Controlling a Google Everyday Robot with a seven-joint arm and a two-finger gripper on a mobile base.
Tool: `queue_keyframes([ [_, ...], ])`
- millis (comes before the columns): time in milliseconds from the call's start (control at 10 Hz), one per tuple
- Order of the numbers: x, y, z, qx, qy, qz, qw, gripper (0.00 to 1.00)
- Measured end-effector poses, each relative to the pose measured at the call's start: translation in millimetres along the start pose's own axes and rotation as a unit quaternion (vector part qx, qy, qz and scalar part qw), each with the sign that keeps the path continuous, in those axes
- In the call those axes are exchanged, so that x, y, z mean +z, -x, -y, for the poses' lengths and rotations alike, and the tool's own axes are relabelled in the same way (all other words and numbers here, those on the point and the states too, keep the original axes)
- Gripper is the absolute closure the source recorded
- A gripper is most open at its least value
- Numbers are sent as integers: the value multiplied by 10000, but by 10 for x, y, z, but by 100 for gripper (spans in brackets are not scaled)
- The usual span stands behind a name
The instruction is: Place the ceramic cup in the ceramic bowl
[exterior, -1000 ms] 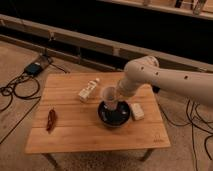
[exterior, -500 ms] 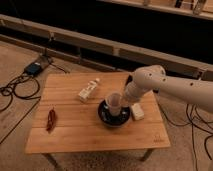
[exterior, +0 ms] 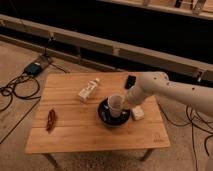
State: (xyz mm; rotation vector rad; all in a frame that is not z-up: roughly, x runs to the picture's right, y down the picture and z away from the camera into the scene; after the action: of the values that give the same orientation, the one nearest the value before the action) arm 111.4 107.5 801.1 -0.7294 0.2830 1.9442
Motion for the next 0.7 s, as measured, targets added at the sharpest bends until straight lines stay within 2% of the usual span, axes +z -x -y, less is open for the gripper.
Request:
queue_keyframes([
  [100,59,-4,6,-33,10,-66,10000,52],
  [400,140,10,-53,-179,58,-152,9997,24],
  [500,154,14,-70,-208,72,-164,9996,20],
  [700,157,9,-72,-211,70,-169,9996,20],
])
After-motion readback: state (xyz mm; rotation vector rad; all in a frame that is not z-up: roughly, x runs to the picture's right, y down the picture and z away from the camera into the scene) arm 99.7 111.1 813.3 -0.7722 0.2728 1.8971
